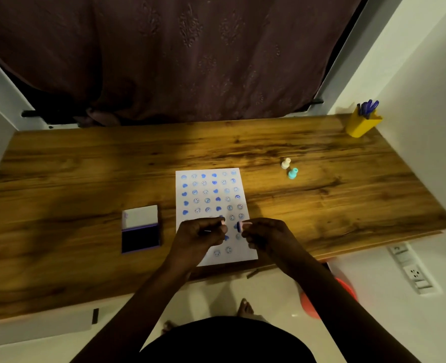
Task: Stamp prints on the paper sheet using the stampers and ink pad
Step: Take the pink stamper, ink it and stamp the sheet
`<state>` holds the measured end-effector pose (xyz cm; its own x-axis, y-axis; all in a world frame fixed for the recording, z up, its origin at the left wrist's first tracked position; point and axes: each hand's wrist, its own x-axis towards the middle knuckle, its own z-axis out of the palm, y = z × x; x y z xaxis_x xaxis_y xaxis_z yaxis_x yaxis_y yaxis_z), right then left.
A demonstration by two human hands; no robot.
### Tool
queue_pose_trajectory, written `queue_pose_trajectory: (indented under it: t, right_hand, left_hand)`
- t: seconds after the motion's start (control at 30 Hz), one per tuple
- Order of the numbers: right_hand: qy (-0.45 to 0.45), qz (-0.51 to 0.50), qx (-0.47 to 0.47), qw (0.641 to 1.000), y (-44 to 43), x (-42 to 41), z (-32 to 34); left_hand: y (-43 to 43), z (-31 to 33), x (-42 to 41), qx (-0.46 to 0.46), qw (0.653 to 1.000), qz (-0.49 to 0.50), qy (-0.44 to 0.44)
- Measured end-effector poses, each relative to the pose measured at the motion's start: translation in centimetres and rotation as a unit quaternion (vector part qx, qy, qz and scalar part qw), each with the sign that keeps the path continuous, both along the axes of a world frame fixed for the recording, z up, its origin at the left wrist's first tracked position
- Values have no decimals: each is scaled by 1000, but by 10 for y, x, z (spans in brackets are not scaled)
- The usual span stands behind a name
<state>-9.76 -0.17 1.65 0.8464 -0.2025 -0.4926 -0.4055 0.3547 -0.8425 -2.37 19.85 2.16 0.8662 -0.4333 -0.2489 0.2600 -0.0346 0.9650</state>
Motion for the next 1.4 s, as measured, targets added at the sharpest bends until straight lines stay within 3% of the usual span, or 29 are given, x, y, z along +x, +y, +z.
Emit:
queue_pose_trajectory:
  t: [0.33,0.67,0.83,1.0,1.17,1.3,1.4]
  right_hand:
    - [-84,69,-63,992,-13,-5,13]
    - [-80,109,-78,988,-48,-6,20]
    - [-80,145,-118,979,-68,-6,22]
    - [-80,197,-137,968,-91,-2,19]
    - [-81,177,-282,940,-116,23,5]
    - [-59,156,-467,869,-133,59,-9]
    - [-70,161,-527,832,-141,78,-18]
  left_hand:
    - [-25,9,3,21,996,-72,-37]
    - [-52,8,-2,-2,997,-77,-15]
    - [-67,-3,0,32,995,-97,-11]
    - [-85,-10,-3,29,995,-89,-43]
    - [-115,-25,5,87,992,-56,-71]
    - [-128,-33,14,147,989,0,-19]
    - [-127,-36,15,163,986,17,-9]
